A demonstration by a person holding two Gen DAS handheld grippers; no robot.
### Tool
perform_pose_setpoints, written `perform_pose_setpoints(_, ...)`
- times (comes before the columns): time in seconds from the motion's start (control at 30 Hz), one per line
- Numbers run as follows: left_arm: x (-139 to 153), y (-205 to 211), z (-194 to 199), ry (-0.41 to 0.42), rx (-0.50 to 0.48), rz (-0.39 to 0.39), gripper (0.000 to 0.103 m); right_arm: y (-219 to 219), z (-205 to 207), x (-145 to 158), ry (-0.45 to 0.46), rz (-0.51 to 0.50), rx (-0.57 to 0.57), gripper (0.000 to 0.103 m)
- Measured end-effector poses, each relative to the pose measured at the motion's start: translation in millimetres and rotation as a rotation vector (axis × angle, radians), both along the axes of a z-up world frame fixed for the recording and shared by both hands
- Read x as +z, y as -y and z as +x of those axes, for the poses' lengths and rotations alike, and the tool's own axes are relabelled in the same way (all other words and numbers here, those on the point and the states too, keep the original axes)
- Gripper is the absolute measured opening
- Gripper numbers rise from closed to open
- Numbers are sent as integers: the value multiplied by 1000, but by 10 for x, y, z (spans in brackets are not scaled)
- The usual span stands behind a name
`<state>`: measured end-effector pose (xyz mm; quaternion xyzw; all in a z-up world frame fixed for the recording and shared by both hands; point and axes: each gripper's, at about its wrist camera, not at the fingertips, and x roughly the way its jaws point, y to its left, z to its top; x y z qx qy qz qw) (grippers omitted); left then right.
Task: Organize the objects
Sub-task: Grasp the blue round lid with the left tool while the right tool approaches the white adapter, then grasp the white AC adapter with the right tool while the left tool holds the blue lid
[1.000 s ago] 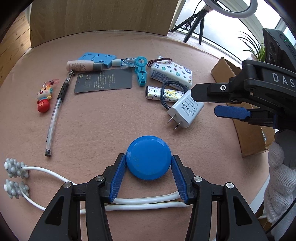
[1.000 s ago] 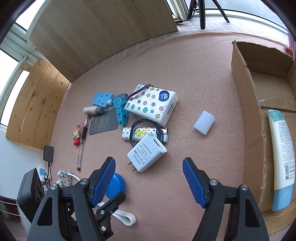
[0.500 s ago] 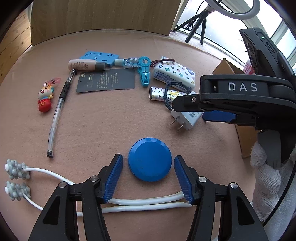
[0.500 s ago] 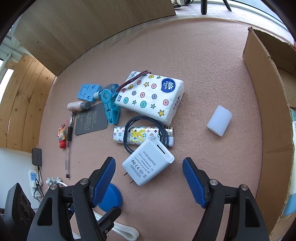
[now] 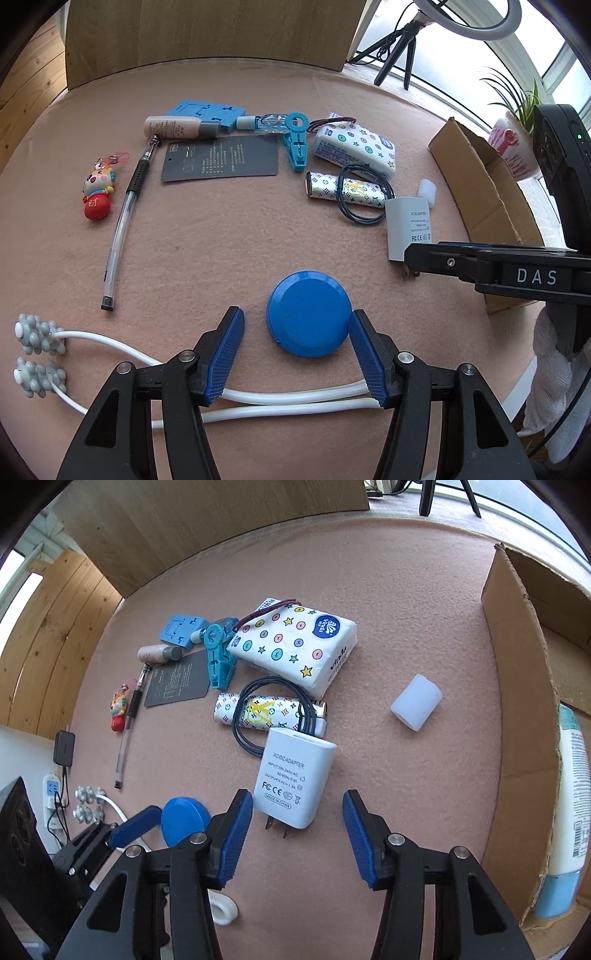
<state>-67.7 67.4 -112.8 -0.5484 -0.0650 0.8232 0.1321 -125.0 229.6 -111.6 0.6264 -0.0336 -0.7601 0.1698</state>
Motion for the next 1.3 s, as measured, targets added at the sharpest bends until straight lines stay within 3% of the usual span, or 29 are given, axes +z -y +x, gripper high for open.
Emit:
perform_pose_setpoints(0.13, -4, -28, -6, -1, 0, -3, 66, -90, 28, 56, -35, 2, -27, 48)
perform_pose_setpoints(0.23, -10, -29, 69, -2, -7, -14, 68, -46, -24, 57, -40, -1, -30, 55)
perform_pose_setpoints(0.43, -17, -79, 110, -12, -19, -40, 69, 145, -97, 15, -69, 48, 1, 55)
perform_pose_setpoints(0.5, -5, -73, 127, -21, -17, -49, 67, 155, -99, -8, -66, 57, 5, 53)
perform_pose_setpoints(0.57, -6, -60, 144, -34, -16, -61, 57, 131, -88, -28, -57, 52, 4, 35)
perform_pose_setpoints(0.6, -2, -49, 140, -37, -15, -57, 54, 110, -78, -35, -52, 45, 0, 33)
perform_pose_setpoints(1.0, 37, 10, 73, -31, 31, -9, 51, -116, 242, 49, -60, -30, -35, 32)
perform_pose_setpoints(1.3, 296, -121, 29, -73, 23, 24, 50, -392, 408, 249, -96, -83, -79, 32)
